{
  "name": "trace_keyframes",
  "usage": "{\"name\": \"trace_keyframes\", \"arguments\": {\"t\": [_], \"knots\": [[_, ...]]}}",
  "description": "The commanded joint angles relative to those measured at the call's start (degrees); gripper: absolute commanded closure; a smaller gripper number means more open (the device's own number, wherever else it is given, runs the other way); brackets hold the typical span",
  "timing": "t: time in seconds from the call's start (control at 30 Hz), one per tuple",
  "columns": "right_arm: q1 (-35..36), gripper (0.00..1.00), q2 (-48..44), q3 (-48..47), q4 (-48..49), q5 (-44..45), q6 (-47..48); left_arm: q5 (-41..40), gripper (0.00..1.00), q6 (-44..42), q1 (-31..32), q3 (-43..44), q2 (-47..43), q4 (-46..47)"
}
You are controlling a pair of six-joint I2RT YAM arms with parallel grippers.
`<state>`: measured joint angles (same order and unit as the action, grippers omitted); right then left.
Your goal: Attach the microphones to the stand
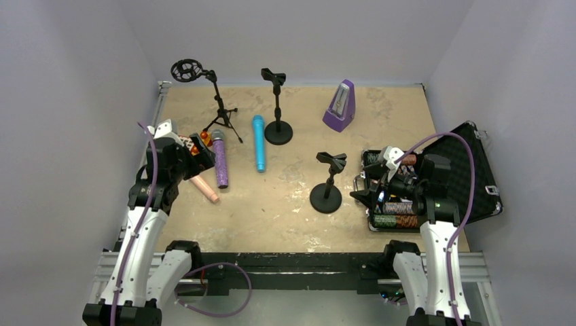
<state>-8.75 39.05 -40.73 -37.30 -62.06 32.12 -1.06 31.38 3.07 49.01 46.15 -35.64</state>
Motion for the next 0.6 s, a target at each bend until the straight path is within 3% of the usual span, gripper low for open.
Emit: {"name": "trace_keyframes", "arguments": {"t": [0.0,0.57], "knots": [[-0.47,0.03,-0.54,0.2,0.67,0.01,-0.3,-1.18,0.0,-2.88,-0.35,-2.07,-0.54,0.72],[-0.63,0.03,-0.44,0.21,0.83,-0.08,-0.31,-1.31,0.0,-3.4,-0.43,-4.08,3.83,2.07]]}}
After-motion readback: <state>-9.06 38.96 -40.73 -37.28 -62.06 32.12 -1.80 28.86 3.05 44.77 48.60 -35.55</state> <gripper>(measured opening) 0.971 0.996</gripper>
